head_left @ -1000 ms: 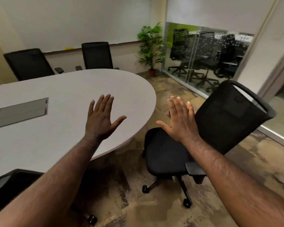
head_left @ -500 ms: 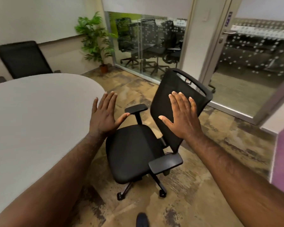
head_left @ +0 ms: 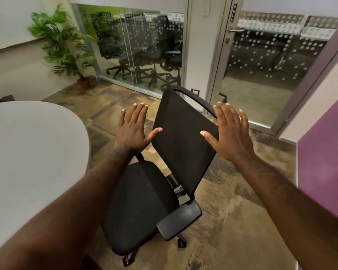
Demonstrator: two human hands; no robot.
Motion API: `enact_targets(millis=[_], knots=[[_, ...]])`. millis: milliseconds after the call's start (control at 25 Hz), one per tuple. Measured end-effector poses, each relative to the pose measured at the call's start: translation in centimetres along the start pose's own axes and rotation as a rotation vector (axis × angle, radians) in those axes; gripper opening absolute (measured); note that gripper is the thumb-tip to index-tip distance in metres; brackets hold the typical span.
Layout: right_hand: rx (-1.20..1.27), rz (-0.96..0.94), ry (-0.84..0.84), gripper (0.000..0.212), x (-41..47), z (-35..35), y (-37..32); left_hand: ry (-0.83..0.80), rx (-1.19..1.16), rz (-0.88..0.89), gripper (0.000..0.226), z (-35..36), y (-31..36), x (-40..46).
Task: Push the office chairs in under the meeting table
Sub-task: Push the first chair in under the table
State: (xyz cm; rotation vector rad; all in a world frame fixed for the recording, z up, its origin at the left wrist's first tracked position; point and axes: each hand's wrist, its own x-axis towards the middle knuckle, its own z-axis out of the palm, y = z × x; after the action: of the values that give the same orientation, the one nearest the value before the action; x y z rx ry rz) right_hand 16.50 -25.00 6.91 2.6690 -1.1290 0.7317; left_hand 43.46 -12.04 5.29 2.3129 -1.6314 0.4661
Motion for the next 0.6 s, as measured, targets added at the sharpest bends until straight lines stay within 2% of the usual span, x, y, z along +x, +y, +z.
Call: enact_targets(millis=[280, 600], knots=[[0.024, -0.02, -0.046, 0.077, 5.6, 4.4, 8.4, -0.004, 0.014, -0.052, 0.088, 4.7, 3.8, 7.0], [0.098, -0.246, -0.075, 0.075, 13.7, 8.9, 18.2, 0.041, 0.054, -0.227, 0.086, 8.4, 8.9, 12.9]])
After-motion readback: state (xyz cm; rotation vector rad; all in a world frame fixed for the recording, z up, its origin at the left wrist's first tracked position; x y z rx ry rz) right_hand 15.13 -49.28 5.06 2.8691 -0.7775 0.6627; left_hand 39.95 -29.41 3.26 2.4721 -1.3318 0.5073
